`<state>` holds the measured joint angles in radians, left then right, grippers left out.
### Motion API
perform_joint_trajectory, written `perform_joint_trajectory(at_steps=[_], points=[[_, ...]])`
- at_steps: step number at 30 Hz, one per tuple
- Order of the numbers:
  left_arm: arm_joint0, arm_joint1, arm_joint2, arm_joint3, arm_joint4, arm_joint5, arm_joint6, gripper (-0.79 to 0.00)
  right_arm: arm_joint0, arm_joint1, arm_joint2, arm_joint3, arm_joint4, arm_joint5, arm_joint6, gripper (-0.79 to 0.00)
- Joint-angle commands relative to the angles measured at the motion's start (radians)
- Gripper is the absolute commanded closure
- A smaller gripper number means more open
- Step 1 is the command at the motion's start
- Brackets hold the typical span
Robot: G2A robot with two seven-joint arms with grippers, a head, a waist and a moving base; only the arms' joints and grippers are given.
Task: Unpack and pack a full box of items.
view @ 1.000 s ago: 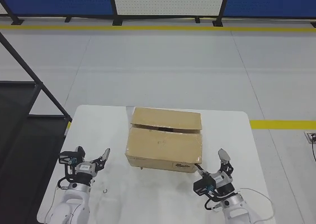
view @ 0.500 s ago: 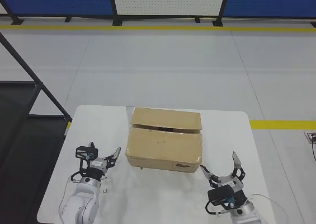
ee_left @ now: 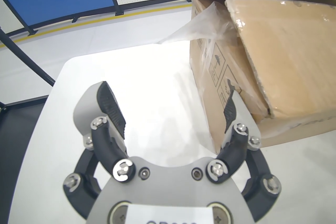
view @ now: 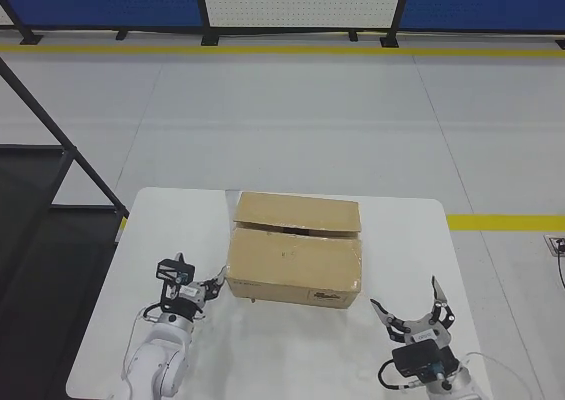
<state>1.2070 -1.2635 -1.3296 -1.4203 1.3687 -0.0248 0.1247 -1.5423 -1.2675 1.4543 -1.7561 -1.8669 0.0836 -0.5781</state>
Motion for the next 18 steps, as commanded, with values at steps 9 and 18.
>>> perform_joint_trajectory(at_steps=[9,18], points=[[0.028,0.001,0.000,-0.025,0.018,-0.037,0.013,-0.785,0.022,0.002,0.000,0.011,0.002,-0.018,-0.004,-0.785],[0.049,0.002,-0.031,-0.053,-0.007,-0.027,0.022,-0.785,0.031,0.003,0.001,0.019,0.008,-0.033,-0.016,-0.785]])
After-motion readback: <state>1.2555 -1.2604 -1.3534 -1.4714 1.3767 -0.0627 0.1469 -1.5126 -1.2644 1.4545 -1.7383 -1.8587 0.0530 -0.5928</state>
